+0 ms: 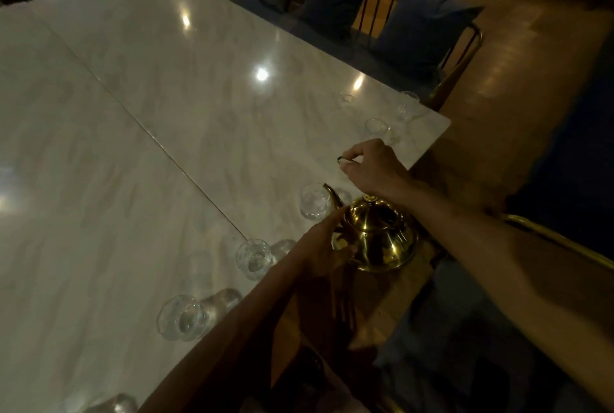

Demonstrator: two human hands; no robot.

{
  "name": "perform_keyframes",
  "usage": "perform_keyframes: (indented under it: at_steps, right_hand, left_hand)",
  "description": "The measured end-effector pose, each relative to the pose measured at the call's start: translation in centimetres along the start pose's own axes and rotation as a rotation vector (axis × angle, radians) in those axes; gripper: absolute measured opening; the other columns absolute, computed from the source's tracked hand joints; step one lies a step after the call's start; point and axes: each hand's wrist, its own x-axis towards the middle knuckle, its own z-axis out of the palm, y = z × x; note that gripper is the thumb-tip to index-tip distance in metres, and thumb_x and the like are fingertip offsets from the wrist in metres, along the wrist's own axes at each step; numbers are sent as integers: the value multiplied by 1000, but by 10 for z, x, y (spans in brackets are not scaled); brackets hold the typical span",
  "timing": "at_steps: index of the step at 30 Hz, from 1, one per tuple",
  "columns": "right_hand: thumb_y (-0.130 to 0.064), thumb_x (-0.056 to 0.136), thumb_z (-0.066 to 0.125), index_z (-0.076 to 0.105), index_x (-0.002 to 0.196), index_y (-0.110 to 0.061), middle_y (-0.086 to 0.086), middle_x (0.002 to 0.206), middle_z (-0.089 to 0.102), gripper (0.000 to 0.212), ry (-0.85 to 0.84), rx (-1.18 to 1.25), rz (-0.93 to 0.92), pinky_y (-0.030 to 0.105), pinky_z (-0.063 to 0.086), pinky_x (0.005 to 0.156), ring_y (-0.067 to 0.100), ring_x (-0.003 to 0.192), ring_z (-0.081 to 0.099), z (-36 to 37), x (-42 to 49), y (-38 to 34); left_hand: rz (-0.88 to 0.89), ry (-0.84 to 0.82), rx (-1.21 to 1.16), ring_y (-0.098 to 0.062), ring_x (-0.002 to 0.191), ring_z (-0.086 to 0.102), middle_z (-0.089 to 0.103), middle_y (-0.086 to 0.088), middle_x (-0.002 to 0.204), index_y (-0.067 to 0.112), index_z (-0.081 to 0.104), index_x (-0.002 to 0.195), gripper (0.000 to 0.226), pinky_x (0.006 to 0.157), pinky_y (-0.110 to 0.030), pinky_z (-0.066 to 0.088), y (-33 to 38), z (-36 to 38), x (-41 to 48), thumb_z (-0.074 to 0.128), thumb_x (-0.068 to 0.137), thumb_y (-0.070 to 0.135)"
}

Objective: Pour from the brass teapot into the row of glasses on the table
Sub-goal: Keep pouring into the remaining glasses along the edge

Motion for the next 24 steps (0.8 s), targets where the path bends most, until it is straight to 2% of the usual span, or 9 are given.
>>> perform_keyframes:
  at_steps: [1,5,7,13,15,19,21,23,24]
  right_hand:
    - [-24,95,65,72,119,-9,6,130,69,30,23,22,10,31,49,99,21,122,63,-1,-1,3]
    - [-22,95,66,72,120,-9,6,133,67,29,99,59,33,23,43,91,21,126,60,-6,-8,9]
    - [-21,95,66,72,120,-8,7,132,68,29,125,66,40,22,43,90,21,125,60,-11,-10,8]
    - [-24,94,66,72,122,-11,5,132,68,31,188,31,84,24,45,89,20,122,62,-31,-15,1]
    - [-22,94,66,71,123,-9,6,132,68,32,198,-2,87,23,46,88,20,121,63,-37,-15,-2]
    - [-19,96,65,70,125,-5,10,132,68,32,200,-52,79,22,45,87,23,122,63,-46,-14,-5]
    - [-18,97,64,70,124,-4,11,131,68,31,199,-68,86,22,45,86,23,121,64,-50,-10,-5]
    - [-17,97,63,71,122,-5,11,128,70,28,196,-83,95,24,48,85,24,117,65,-52,-5,-4]
    - [-17,97,63,72,120,-5,11,126,70,28,195,-94,97,26,50,86,24,115,66,-52,-1,-4]
  left_hand:
    - [11,4,15,-4,124,49,51,3,147,30,24,157,79,90,-8,37,2,0,0,69,93,21]
    - [75,32,54,-13,124,57,55,4,142,35,31,154,78,102,-44,51,9,-1,2,71,88,34]
    - [111,28,78,-15,126,56,53,5,144,36,29,155,82,101,-49,51,10,-1,6,71,85,43]
    - [173,-30,69,-16,127,54,50,1,148,31,28,156,84,106,-41,48,27,-8,16,75,87,30]
    - [184,-57,62,-16,131,52,50,1,150,32,27,156,83,105,-30,44,32,-11,23,74,88,27]
    - [242,-109,14,2,122,46,48,14,145,33,29,154,79,92,2,34,33,-13,34,75,90,25]
    - [246,-127,-21,0,122,49,49,12,146,32,29,155,80,97,-3,39,34,-15,40,75,89,25]
    - [214,-164,-63,-8,127,52,51,5,148,37,28,154,81,104,-25,46,36,-15,45,74,88,26]
    - [216,-174,-73,-10,127,54,52,3,146,40,29,151,80,103,-29,48,36,-16,48,74,88,23]
